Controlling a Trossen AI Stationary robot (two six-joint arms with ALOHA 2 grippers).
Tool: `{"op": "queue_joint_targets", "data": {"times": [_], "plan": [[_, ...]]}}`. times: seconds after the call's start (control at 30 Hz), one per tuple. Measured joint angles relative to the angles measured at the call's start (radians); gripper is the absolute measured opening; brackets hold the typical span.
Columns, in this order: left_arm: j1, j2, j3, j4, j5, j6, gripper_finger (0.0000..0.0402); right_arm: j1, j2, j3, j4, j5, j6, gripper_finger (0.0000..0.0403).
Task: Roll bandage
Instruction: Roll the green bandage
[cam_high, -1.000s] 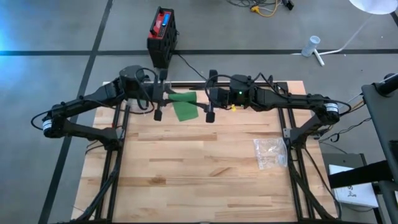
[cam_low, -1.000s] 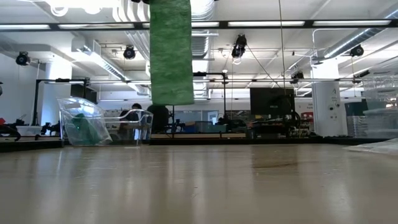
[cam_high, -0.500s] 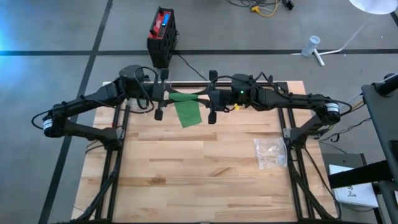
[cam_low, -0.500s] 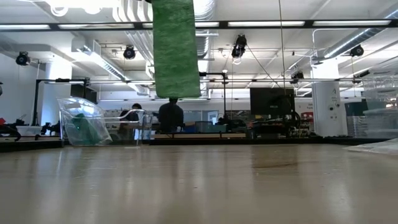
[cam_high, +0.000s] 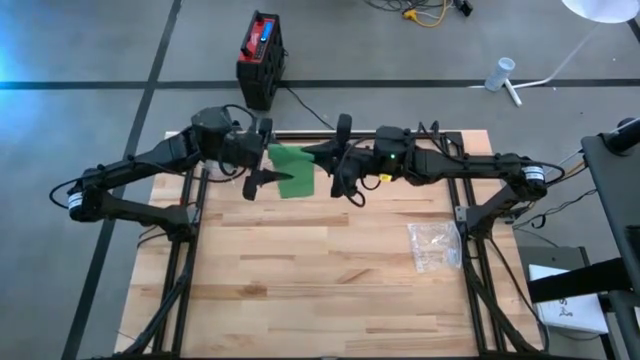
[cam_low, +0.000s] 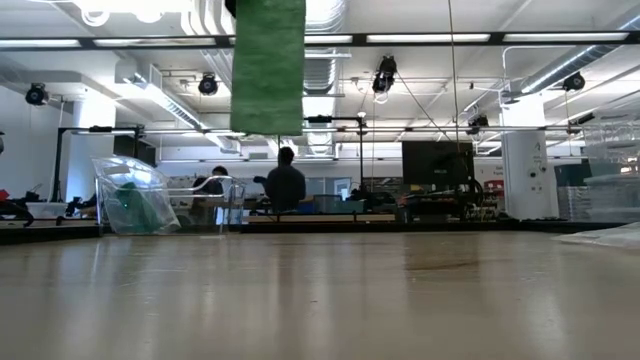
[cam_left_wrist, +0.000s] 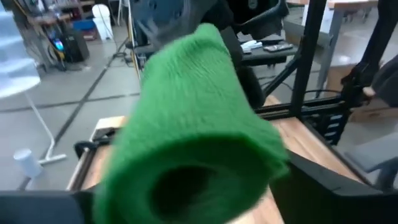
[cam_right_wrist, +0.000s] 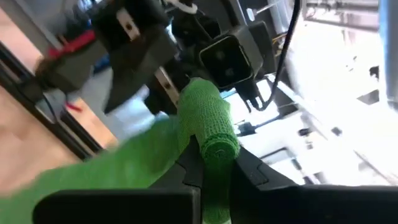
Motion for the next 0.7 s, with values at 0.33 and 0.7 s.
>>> {"op": "queue_joint_targets", "data": {"times": [0.33,0.7], "plan": [[0.001,-0.002,0.007,0.014,0.071,-0.214,0.0286,0.025,0.003,-0.002,-0.04,0.041,-0.24,0.0024],[0.003,-0.004,0.007,0.014,0.153,-0.346,0.0281,0.025,0.003,-0.019,-0.049,0.035,-0.437,0.0024]]}}
